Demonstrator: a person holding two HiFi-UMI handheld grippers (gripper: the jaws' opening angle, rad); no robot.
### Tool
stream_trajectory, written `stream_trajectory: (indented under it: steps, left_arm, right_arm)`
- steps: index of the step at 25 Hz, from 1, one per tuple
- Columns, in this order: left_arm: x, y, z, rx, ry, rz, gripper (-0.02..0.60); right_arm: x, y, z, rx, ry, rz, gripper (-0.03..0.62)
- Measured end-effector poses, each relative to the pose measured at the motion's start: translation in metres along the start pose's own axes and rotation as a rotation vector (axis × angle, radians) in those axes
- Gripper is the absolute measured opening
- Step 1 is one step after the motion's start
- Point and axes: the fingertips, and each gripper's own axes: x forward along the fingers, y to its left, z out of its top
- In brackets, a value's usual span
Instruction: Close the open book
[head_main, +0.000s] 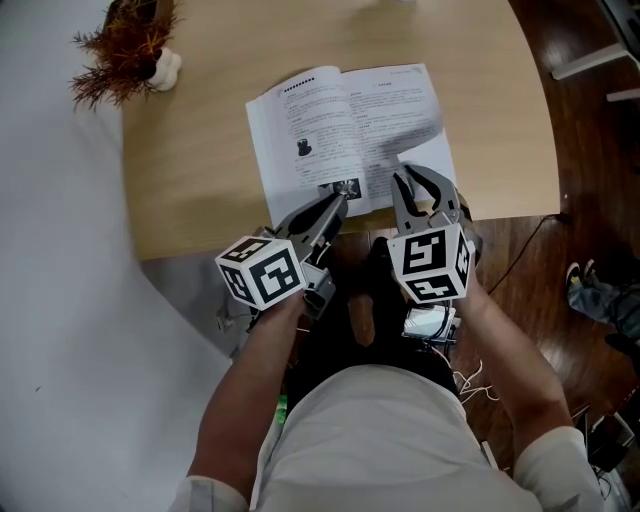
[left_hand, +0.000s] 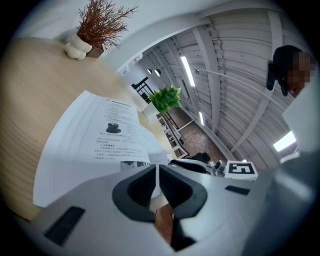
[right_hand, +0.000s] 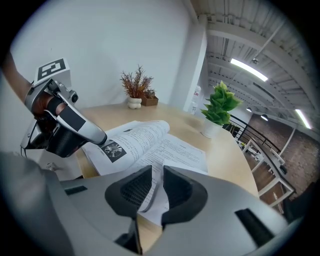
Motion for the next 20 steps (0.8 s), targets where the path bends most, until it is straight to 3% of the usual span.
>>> stream_trajectory:
  steps: [20]
  left_arm:
    - [0.01, -0.018, -0.01, 0.034, 0.012, -0.007, -0.002]
  right_arm:
    - [-0.006, -0.012, -0.021, 0.044, 0.013, -0.013, 0.072]
